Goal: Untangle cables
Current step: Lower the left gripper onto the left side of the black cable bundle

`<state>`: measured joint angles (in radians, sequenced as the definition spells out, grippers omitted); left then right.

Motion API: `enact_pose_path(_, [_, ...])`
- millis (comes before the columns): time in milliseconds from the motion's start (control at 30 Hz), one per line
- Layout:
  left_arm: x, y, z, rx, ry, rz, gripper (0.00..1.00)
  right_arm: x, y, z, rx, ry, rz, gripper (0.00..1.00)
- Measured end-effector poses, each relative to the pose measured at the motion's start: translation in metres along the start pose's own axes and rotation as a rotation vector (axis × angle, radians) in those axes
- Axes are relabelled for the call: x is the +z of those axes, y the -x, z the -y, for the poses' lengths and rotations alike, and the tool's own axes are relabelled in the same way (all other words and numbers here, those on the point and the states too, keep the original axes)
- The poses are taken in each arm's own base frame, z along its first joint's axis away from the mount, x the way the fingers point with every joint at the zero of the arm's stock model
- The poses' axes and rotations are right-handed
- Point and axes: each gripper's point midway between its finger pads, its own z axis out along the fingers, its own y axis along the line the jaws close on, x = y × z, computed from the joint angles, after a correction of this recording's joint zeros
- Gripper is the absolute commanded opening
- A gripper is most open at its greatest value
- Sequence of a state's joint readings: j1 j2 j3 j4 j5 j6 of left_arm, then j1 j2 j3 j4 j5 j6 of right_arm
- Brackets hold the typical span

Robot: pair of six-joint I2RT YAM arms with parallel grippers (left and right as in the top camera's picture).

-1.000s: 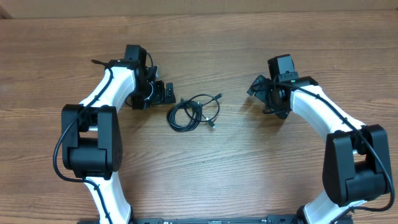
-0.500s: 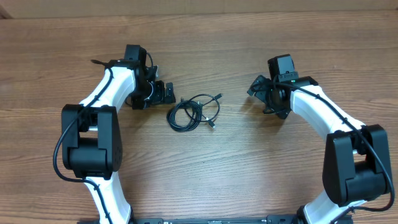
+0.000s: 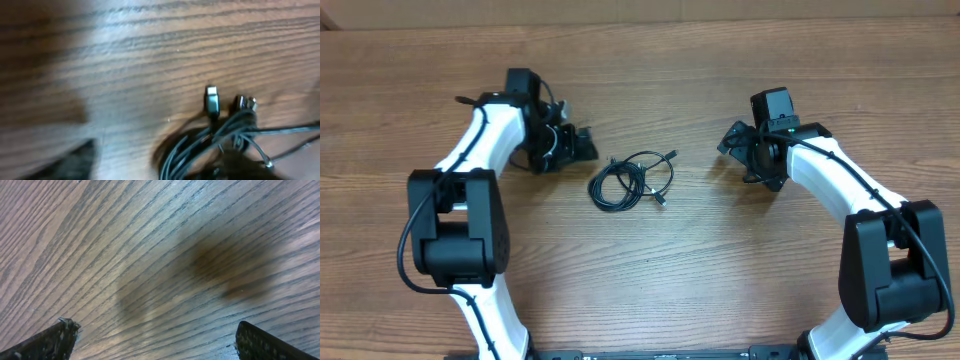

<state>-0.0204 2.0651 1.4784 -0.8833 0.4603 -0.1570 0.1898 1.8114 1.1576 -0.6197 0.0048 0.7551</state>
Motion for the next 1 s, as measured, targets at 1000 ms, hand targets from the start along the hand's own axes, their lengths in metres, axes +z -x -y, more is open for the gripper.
enact_pose_path(1000, [0.029, -0.053, -0.015, -0.061, 0.187, -0.138, 0.04, 0.000, 0.001, -0.001, 0.000, 0.004, 0.004, 1.00])
